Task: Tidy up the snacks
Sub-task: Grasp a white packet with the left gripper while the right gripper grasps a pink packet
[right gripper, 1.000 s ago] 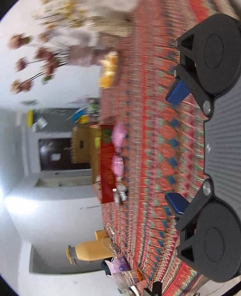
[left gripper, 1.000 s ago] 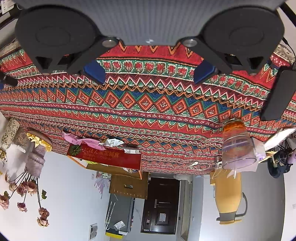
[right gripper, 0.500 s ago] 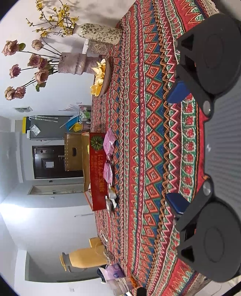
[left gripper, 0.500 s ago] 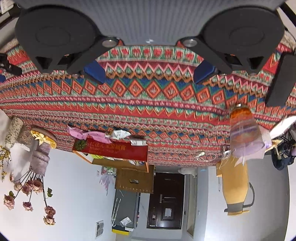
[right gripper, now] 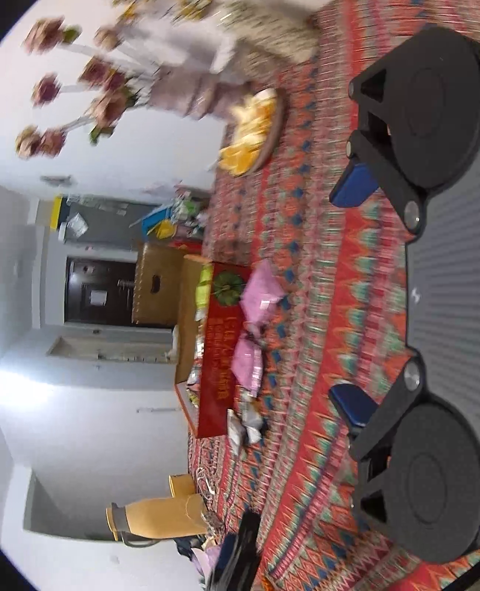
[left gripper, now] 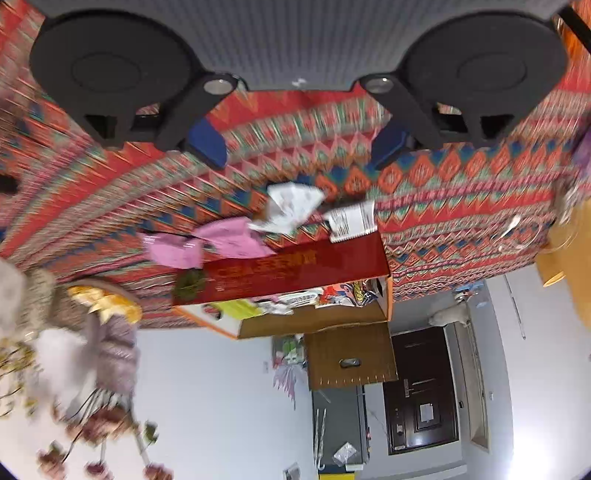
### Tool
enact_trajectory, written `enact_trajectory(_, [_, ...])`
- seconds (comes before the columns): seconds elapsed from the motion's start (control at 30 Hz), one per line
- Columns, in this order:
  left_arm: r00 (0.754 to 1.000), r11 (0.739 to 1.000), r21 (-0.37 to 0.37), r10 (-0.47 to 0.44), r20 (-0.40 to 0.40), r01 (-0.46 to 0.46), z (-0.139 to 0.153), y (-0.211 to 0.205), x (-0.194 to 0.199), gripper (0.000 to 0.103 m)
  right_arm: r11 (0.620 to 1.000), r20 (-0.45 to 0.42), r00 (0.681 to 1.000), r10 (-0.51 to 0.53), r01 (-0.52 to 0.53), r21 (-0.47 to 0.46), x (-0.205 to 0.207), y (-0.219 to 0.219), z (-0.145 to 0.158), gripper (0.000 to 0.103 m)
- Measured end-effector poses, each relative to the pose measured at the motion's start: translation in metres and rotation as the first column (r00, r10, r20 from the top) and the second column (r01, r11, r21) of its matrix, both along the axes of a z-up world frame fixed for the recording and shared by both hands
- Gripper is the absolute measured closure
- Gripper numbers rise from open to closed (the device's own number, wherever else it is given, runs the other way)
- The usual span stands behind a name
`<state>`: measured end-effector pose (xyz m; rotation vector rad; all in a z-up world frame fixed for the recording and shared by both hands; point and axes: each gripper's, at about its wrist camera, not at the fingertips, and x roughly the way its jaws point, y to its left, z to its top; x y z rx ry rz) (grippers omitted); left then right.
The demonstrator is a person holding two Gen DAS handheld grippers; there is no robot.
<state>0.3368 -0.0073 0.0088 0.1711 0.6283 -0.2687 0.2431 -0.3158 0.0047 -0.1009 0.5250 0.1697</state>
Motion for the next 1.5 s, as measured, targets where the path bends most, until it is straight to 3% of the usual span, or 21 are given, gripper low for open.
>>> enact_trajectory(0.13, [0.996, 0.999, -0.012, -0.049, -0.071, 0.048, -0.024, -0.014, 0.068, 0.036, 0.996, -0.007, 0.997, 0.071, -0.071, -0.046, 0.064, 0.002, 0.008, 0.007])
enact_trajectory(0.2, [0.994, 0.998, 0.01, -0.061, -0.094, 0.062, -0.035, -0.021, 0.088, 0.046, 0.993, -0.03, 0.995, 0.093, -0.095, -0.071, 0.099, 0.005, 0.002, 0.013])
enact_trajectory(0.27, [0.99, 0.995, 0.013, -0.098, -0.106, 0.1, -0.042, -0.026, 0.101, 0.05, 0.99, -0.058, 0.992, 0.111, -0.115, -0.081, 0.134, 0.01, -0.008, 0.016])
enact_trajectory(0.5, [0.985, 0.994, -0.049, -0.106, -0.133, 0.1, -0.056, -0.025, 0.134, 0.043, 0.971, -0.12, 0.968, 0.218, -0.228, -0.073, 0.222, 0.025, -0.041, 0.017])
enact_trajectory(0.6, [0.983, 0.991, -0.069, -0.125, -0.135, 0.117, -0.058, -0.028, 0.14, 0.029, 0.971, -0.161, 0.965, 0.208, -0.223, -0.082, 0.242, 0.031, -0.057, 0.017])
enact_trajectory(0.67, [0.985, 0.991, -0.078, -0.119, -0.124, 0.11, -0.059, -0.029, 0.144, 0.029, 0.974, -0.164, 0.963, 0.213, -0.222, -0.036, 0.246, 0.029, -0.064, 0.02])
enact_trajectory(0.73, [0.992, 0.996, -0.046, -0.083, -0.098, 0.079, -0.06, -0.032, 0.144, 0.058, 0.979, -0.176, 0.963, 0.205, -0.203, 0.032, 0.248, 0.022, -0.067, 0.033])
enact_trajectory(0.77, [0.992, 0.996, -0.034, -0.081, -0.096, 0.078, -0.058, -0.034, 0.141, 0.061, 0.98, -0.182, 0.963, 0.198, -0.191, 0.057, 0.246, 0.019, -0.067, 0.036])
enact_trajectory(0.8, [0.992, 0.997, -0.031, -0.07, -0.108, 0.067, -0.055, -0.035, 0.137, 0.064, 0.983, -0.186, 0.965, 0.183, -0.177, 0.052, 0.241, 0.019, -0.066, 0.041])
enact_trajectory(0.9, [0.99, 0.998, -0.05, -0.045, -0.134, 0.039, -0.044, -0.03, 0.111, 0.065, 0.985, -0.189, 0.967, 0.169, -0.173, -0.006, 0.216, 0.024, -0.062, 0.043])
enact_trajectory(1.03, [0.995, 0.992, -0.128, 0.009, -0.098, -0.022, -0.02, -0.01, 0.037, 0.064, 0.99, -0.17, 0.976, 0.133, -0.14, -0.028, 0.155, 0.025, -0.05, 0.043])
enact_trajectory(1.2, [0.98, 0.947, -0.287, 0.092, -0.177, -0.141, -0.015, 0.014, -0.065, 0.064, 0.997, -0.149, 0.989, 0.004, 0.008, 0.079, 0.044, 0.025, -0.041, 0.042])
enact_trajectory(1.3, [0.972, 0.941, -0.286, 0.124, -0.2, -0.179, -0.016, 0.027, -0.114, 0.064, 0.975, -0.174, 0.983, -0.066, 0.101, 0.198, -0.015, 0.028, -0.044, 0.042])
enact_trajectory(1.43, [0.968, 0.946, -0.247, 0.163, -0.19, -0.208, -0.006, 0.045, -0.156, 0.064, 0.985, -0.144, 0.988, -0.045, 0.068, 0.16, -0.071, 0.044, -0.037, 0.042])
enact_trajectory(1.5, [0.971, 0.94, -0.262, 0.18, -0.159, -0.218, 0.002, 0.053, -0.173, 0.064, 0.988, -0.126, 0.992, -0.033, 0.051, 0.147, -0.091, 0.046, -0.029, 0.042])
